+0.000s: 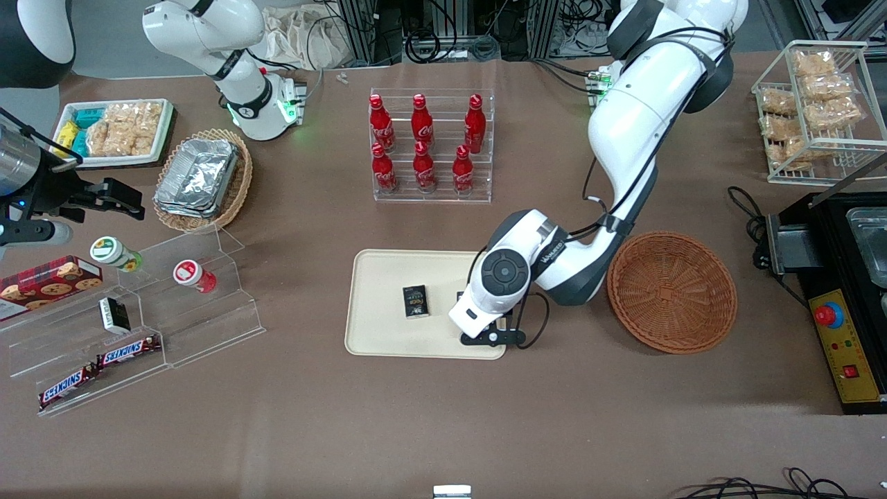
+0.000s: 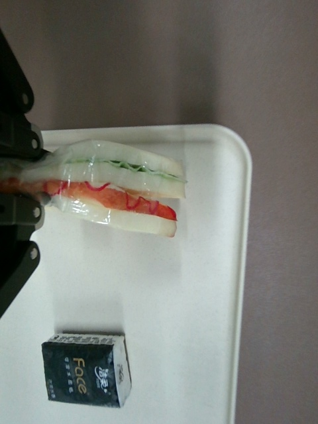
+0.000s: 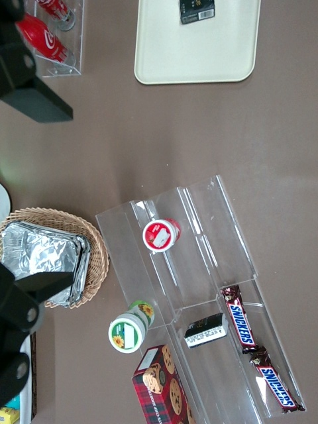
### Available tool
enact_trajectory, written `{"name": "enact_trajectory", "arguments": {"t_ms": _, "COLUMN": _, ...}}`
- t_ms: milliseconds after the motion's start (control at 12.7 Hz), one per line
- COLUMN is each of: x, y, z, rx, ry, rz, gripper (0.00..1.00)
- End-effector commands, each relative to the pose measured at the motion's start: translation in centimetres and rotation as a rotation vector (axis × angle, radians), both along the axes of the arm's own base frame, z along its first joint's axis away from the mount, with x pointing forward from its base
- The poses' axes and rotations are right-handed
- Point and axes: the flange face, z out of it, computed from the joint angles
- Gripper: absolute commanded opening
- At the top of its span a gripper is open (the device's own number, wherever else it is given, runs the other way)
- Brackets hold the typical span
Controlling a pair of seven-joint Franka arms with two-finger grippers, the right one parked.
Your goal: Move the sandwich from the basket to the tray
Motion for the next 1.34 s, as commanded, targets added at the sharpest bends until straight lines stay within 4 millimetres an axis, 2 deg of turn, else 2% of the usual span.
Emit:
{"name": "enact_trajectory", "arguments": {"t_ms": 0, "x": 0.4, "y": -0.4, "z": -0.6, "rx": 0.007, "ry": -0.009, "rz": -0.017, "gripper": 0.77}}
{"name": "enact_trajectory", "arguments": {"t_ms": 79, "x": 0.4, "y": -0.4, "z": -0.4, "rx": 0.008, "ry": -0.014, "rz": -0.012, "gripper": 1.00}}
{"name": "enact_trajectory", "arguments": {"t_ms": 236, "x": 0.7, "y": -0.2, "z": 0.6, "rx": 0.006, "ry": -0.024, "rz": -0.001, "gripper": 1.00}}
{"name": "enact_trajectory", "arguments": {"t_ms": 315, "x": 0.9, "y": -0.1, "z": 2.0, "rx": 0.003, "ry": -0.041, "rz": 0.010, "gripper": 1.00}}
{"name": "enact_trajectory", "arguments": {"t_ms": 472, "x": 1.7, "y": 1.3, "z": 6.1, "rx": 0.009, "ry": -0.072, "rz": 0.058, "gripper": 1.00}}
{"name": "enact_trajectory", "arguments": {"t_ms": 551, "x": 2.3, "y": 2.7, "z": 8.4, "rx": 0.023, "ry": -0.075, "rz": 0.087, "gripper": 1.00}}
{"name": "enact_trajectory", "arguments": {"t_ms": 708, "x": 4.5, "y": 7.8, "z": 15.5, "rx": 0.027, "ry": -0.143, "rz": 0.248, "gripper": 1.00}}
{"name": "enact_trajectory", "arguments": {"t_ms": 787, "x": 5.0, "y": 10.9, "z": 18.9, "rx": 0.036, "ry": -0.156, "rz": 0.285, "gripper": 1.00}}
{"name": "enact_trajectory", "arguments": {"t_ms": 865, "x": 4.9, "y": 13.6, "z": 21.1, "rx": 0.067, "ry": -0.139, "rz": 0.311, "gripper": 1.00}}
{"name": "enact_trajectory", "arguments": {"t_ms": 944, "x": 4.3, "y": 15.1, "z": 23.2, "rx": 0.081, "ry": -0.144, "rz": 0.316, "gripper": 1.00}}
{"name": "enact_trajectory", "arguments": {"t_ms": 1101, "x": 3.0, "y": 20.4, "z": 26.4, "rx": 0.075, "ry": -0.159, "rz": 0.329, "gripper": 1.00}}
{"name": "enact_trajectory", "arguments": {"t_ms": 1258, "x": 0.3, "y": 26.0, "z": 29.8, "rx": 0.028, "ry": -0.157, "rz": 0.246, "gripper": 1.00}}
